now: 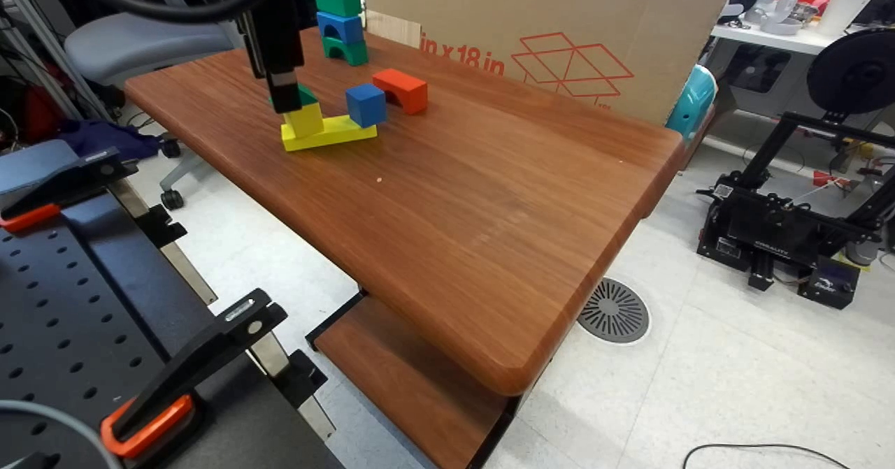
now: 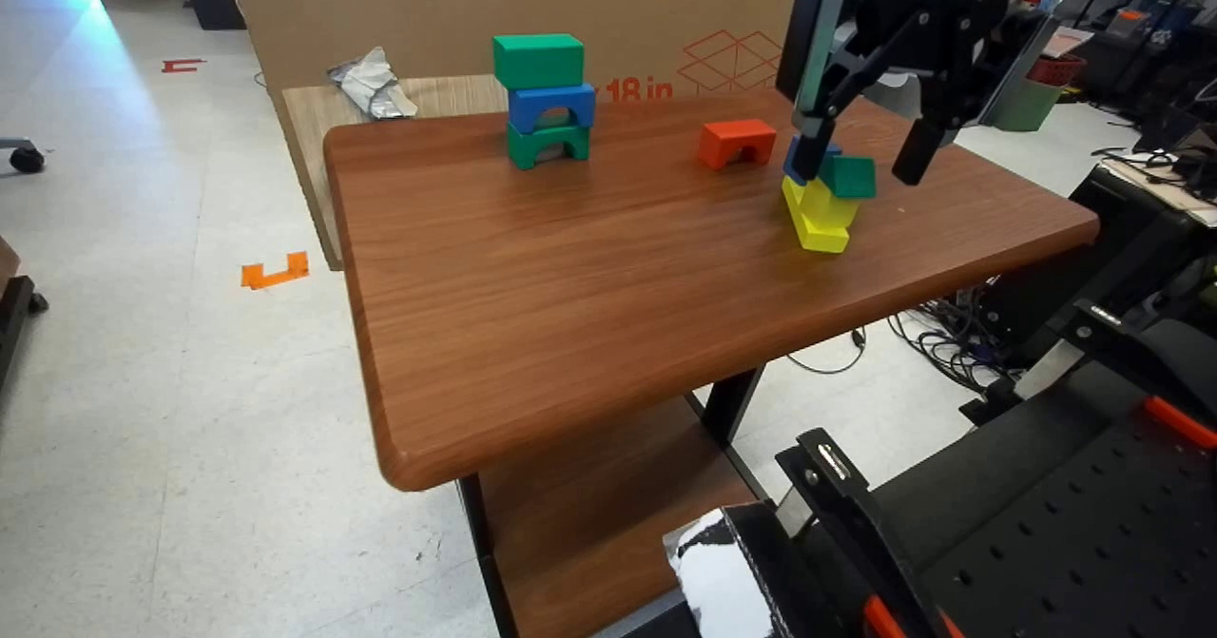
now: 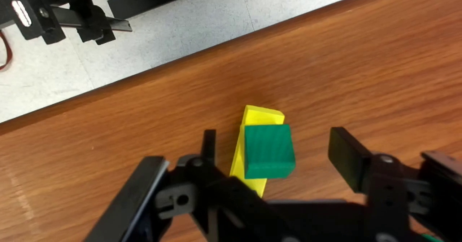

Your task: Put the green block on top of the yellow blocks

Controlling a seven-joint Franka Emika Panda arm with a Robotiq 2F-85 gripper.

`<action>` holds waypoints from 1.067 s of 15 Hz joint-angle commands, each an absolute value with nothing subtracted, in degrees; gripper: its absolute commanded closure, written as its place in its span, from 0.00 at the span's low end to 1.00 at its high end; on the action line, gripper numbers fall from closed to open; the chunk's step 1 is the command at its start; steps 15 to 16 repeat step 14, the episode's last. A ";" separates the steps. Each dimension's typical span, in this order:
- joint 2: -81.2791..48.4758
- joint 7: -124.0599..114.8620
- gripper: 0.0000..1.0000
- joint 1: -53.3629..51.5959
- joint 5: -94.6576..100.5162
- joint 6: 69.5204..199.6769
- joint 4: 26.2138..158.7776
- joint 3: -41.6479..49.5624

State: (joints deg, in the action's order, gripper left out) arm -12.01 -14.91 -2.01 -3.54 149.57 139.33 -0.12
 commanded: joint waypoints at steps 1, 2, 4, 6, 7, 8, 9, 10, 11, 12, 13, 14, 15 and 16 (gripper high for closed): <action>-7.78 -14.77 0.00 -2.59 -2.38 147.45 141.98 0.25; -5.67 -14.85 0.00 -2.79 -1.71 147.11 143.52 0.29; -0.87 -16.03 0.00 -3.35 1.03 145.58 146.36 0.42; 4.12 -16.32 0.00 -3.32 3.97 140.75 147.85 -0.36; 6.41 -15.27 0.00 -3.17 4.10 137.46 147.81 -1.09; 8.34 -14.26 0.00 -3.12 3.96 134.18 147.55 -1.72; 2.37 -14.98 0.00 -2.28 3.15 138.96 145.70 -1.44; 4.68 -14.87 0.00 -2.32 3.15 136.64 146.01 -1.92; 6.31 -14.84 0.00 -2.39 3.12 135.49 146.29 -2.21; 7.27 -14.82 0.00 -2.41 3.11 135.00 146.62 -2.36; 7.64 -14.79 0.00 -2.40 3.10 134.88 146.91 -2.40; 7.66 -14.77 0.00 -2.40 3.11 134.88 147.09 -2.40; 7.66 -14.77 0.00 -2.40 3.11 134.88 147.09 -2.40; 7.66 -14.77 0.00 -2.40 3.11 134.88 147.09 -2.40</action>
